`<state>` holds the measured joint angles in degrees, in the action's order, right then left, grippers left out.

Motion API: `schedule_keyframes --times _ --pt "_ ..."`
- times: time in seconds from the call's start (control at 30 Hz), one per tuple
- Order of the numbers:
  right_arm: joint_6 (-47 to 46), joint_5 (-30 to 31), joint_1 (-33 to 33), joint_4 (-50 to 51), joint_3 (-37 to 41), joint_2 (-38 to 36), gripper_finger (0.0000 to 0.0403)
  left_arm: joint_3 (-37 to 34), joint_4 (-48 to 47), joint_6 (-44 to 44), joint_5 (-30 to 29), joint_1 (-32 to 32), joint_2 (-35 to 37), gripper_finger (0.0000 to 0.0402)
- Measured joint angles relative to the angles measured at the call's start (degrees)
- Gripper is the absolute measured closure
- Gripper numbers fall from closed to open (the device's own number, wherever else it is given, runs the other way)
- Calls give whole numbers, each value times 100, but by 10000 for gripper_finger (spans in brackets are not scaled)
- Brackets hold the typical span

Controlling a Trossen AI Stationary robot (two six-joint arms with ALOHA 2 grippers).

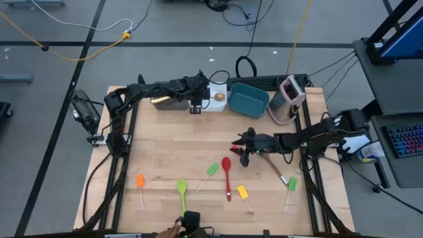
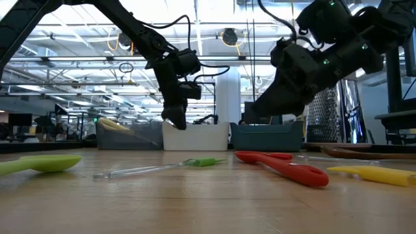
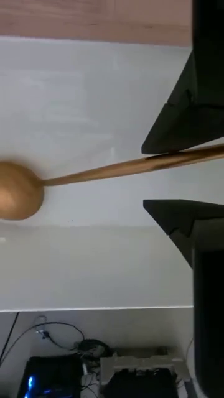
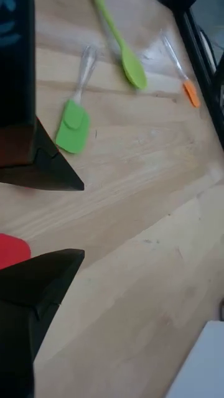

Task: Pick & Place Kitchen Items
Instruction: Put the red serving spoon into the white bin

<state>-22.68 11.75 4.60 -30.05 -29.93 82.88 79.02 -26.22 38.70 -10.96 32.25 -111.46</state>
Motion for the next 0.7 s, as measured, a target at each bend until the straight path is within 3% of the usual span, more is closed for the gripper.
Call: schedule_keyframes --times 0.1,0.37,0.57,0.7 --pt "-32 -83 0 310 -2 -297 248 0 45 -49 -283 -43 0 270" --pt "-892 -302 50 2327 0 -1175 248 0 60 -255 -1414 -358 4 270" --pt "-1587 -304 280 3420 0 -1622 248 0 55 -706 -1340 -703 7 270" --pt "-1937 -304 490 3635 2 -1691 248 0 37 -1024 -1303 -986 7 270"
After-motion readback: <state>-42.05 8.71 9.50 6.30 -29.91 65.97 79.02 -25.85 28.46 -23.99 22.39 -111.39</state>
